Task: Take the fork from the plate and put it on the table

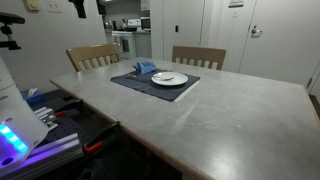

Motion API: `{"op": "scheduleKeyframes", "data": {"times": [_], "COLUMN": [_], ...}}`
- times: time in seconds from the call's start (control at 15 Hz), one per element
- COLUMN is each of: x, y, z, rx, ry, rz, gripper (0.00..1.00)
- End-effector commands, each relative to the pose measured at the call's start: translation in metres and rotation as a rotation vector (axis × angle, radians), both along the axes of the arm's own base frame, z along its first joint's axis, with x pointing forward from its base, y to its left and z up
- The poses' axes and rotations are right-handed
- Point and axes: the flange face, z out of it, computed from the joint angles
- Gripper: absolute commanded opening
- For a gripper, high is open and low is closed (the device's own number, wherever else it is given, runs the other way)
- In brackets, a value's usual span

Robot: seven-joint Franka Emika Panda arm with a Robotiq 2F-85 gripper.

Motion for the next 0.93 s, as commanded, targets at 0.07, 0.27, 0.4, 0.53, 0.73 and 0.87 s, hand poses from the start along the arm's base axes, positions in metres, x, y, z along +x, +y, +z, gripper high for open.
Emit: {"op": "scheduleKeyframes", "data": {"times": [0.07,0.27,0.4,0.53,0.73,0.87], "x": [-0.001,-0.003,0.002,0.010,0.021,0.031], "y": [0.000,0.000,-0.004,-0.011,-0.022,-0.027], "z": [-0.004,-0.004,-0.001,-0.001,-0.005,-0.008], "rx": [-0.001,0.001,0.013,0.023,0.045,0.060], "ry": [0.012,0.014,-0.010,-0.024,-0.039,-0.050], "rz": [0.000,-0.005,-0.035,-0.077,-0.131,-0.158], "gripper": [1.00,1.00,1.00,1.00,1.00,1.00]}}
